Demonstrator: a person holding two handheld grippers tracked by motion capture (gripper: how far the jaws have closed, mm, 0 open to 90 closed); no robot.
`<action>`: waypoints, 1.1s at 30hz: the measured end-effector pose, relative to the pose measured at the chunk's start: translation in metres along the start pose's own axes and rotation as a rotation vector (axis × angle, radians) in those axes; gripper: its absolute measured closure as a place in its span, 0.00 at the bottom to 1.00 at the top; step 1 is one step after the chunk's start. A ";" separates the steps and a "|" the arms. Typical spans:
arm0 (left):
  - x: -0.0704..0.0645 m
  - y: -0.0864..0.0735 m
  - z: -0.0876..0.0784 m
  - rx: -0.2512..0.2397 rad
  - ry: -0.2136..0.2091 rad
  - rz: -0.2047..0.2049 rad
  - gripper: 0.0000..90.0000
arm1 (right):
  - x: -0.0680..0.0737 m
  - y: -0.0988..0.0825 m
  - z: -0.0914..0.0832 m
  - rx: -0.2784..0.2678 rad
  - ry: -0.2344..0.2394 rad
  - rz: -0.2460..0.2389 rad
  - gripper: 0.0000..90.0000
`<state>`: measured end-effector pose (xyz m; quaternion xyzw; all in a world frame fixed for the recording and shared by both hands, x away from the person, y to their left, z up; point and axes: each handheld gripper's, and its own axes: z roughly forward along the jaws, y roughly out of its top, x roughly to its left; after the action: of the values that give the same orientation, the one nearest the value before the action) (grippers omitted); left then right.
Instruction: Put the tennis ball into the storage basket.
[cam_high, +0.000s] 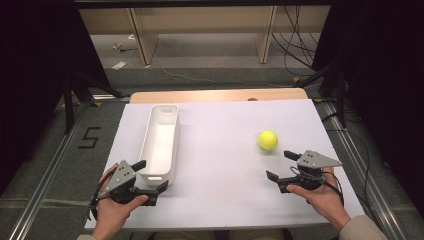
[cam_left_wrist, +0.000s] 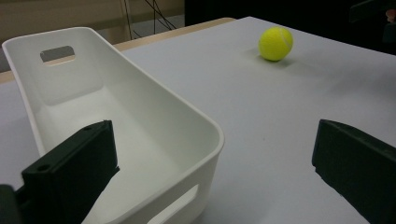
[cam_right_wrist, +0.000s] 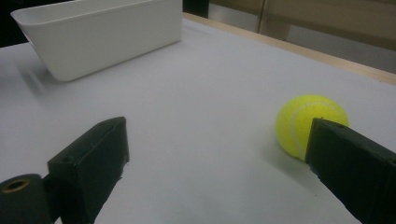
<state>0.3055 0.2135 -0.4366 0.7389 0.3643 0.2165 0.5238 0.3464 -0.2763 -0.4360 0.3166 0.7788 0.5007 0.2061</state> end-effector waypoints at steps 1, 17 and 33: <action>0.000 0.000 0.000 0.000 0.000 0.000 0.00 | 0.000 0.000 0.000 0.000 0.000 0.001 0.08; 0.000 -0.001 -0.003 -0.001 0.005 -0.002 0.00 | -0.006 0.004 0.007 -0.010 -0.022 0.008 0.05; 0.000 -0.002 -0.005 -0.002 0.019 -0.011 0.00 | -0.026 0.014 0.038 0.009 -0.082 0.029 0.01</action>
<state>0.3012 0.2175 -0.4367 0.7343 0.3734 0.2208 0.5221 0.3933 -0.2661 -0.4384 0.3490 0.7674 0.4865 0.2294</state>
